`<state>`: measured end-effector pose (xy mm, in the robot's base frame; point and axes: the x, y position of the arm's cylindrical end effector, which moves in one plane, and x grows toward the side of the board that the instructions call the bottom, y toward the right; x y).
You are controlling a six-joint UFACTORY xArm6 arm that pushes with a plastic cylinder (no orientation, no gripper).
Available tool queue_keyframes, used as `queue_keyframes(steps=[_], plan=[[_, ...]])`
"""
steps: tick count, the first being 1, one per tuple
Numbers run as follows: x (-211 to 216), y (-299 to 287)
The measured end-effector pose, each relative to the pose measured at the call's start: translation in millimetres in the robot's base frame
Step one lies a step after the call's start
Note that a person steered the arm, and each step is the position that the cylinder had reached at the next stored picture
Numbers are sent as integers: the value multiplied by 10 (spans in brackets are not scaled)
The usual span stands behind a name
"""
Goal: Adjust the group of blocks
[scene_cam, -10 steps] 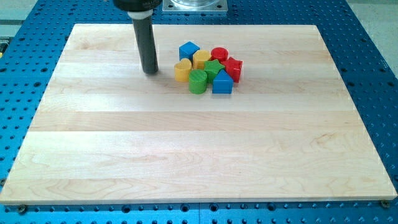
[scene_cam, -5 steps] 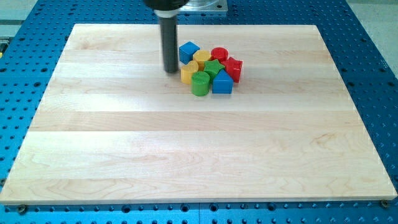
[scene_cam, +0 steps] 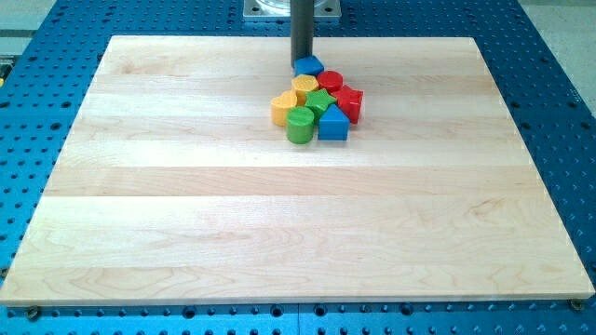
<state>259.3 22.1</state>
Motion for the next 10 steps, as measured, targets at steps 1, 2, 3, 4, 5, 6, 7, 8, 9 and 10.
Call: queue_keyframes(steps=[1, 2, 3, 4, 5, 6, 7, 8, 9, 10], plan=[[75, 58], [186, 58], [247, 32], [308, -183], [467, -142], [430, -537], [786, -850], [867, -704], [951, -553], [974, -551]])
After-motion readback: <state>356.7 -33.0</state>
